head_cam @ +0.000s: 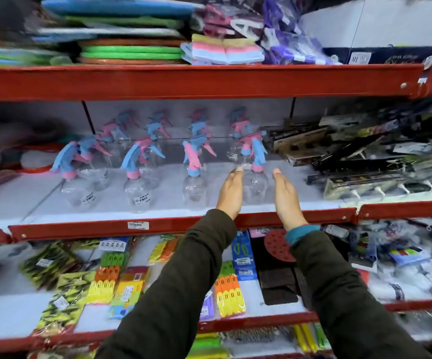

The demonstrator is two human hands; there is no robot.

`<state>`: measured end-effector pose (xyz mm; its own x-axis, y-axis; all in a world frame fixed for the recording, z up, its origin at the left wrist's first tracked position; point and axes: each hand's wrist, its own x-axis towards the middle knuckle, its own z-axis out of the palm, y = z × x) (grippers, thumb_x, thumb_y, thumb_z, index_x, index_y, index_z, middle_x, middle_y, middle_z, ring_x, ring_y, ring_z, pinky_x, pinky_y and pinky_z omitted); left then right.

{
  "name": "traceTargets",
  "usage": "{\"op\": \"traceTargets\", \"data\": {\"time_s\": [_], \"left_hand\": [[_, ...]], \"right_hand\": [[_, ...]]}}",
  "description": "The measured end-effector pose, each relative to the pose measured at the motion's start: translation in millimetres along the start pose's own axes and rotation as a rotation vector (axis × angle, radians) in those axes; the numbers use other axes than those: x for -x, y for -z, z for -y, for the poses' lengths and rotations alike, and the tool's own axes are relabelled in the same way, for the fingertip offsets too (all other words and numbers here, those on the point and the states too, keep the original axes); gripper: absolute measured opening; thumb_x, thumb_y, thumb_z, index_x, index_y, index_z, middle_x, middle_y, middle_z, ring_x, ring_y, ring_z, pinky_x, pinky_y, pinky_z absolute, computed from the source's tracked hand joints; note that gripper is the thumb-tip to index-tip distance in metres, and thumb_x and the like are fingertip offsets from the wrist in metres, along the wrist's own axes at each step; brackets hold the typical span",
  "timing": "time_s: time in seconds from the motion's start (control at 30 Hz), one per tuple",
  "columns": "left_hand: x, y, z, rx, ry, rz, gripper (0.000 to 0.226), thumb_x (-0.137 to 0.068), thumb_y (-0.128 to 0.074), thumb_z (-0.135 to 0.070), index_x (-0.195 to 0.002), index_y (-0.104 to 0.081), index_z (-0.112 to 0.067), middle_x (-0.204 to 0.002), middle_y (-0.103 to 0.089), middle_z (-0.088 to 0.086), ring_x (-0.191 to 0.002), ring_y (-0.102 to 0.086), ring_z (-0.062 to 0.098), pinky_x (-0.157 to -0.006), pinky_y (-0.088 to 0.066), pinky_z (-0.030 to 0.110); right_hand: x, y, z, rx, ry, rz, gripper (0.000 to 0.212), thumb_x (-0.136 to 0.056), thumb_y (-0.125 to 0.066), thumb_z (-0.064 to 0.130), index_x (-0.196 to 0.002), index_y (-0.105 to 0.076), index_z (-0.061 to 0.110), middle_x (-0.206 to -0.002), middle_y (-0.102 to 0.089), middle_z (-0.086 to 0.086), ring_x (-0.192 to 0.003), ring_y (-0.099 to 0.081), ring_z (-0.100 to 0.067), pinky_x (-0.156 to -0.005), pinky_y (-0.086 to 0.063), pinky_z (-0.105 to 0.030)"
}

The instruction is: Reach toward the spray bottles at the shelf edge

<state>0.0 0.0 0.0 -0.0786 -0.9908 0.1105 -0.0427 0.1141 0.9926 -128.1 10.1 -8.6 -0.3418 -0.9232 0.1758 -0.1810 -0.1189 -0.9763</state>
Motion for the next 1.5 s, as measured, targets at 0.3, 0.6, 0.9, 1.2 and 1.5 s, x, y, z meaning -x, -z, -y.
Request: {"op": "traceTargets", "data": {"time_s": [0.3, 0.6, 0.9, 1.2, 1.5], "left_hand": [[-26, -20, 3, 0.099, 0.195, 0.038, 0.074, -0.097, -0.027, -0.061, -0.155, -0.040, -0.017, -0.164, -0.039, 0.007, -0.152, -0.035, 0.024, -0.128, -0.023, 0.042], [-5, -26, 14, 0.144, 0.161, 0.045, 0.067, -0.102, -0.028, -0.056, -0.152, -0.046, -0.016, -0.157, -0.049, 0.010, -0.148, -0.043, 0.025, -0.126, -0.029, 0.045], [10, -26, 9, 0.078, 0.118, 0.067, 0.060, -0.104, -0.032, -0.049, -0.152, -0.045, -0.015, -0.159, -0.046, 0.004, -0.150, -0.039, 0.019, -0.127, -0.025, 0.035], [41, 6, 14, 0.073, -0.154, -0.173, 0.038, -0.106, -0.042, -0.028, -0.136, -0.059, -0.014, -0.145, -0.059, 0.003, -0.134, -0.052, 0.012, -0.115, -0.037, 0.026], [40, 75, 19, 0.042, -0.145, -0.512, 0.044, -0.106, -0.039, -0.023, -0.149, -0.045, -0.015, -0.154, -0.041, 0.005, -0.135, -0.043, 0.009, -0.108, -0.034, 0.010]], "right_hand": [[-31, -7, -5, -0.113, -0.164, 0.103, 0.061, -0.101, -0.025, 0.054, -0.137, -0.057, 0.017, -0.144, -0.058, -0.005, -0.132, -0.053, -0.023, -0.116, -0.038, -0.043], [-9, 9, -15, -0.146, -0.140, 0.127, 0.058, -0.101, -0.027, 0.054, -0.138, -0.056, 0.019, -0.122, -0.060, 0.007, -0.109, -0.059, -0.008, -0.094, -0.042, -0.025], [12, 17, -9, -0.104, -0.046, 0.144, 0.037, -0.101, -0.034, 0.049, -0.121, -0.061, 0.034, -0.128, -0.064, 0.008, -0.110, -0.061, 0.002, -0.105, -0.042, -0.030], [53, 6, 0, -0.120, 0.265, -0.219, 0.033, -0.102, -0.041, 0.034, -0.122, -0.065, 0.024, -0.126, -0.060, 0.000, -0.115, -0.054, 0.004, -0.106, -0.043, -0.027], [56, -97, 22, -0.174, 0.103, 0.117, 0.038, -0.101, -0.042, 0.037, -0.132, -0.059, 0.023, -0.135, -0.058, 0.008, -0.128, -0.052, -0.011, -0.110, -0.039, -0.029]]}}
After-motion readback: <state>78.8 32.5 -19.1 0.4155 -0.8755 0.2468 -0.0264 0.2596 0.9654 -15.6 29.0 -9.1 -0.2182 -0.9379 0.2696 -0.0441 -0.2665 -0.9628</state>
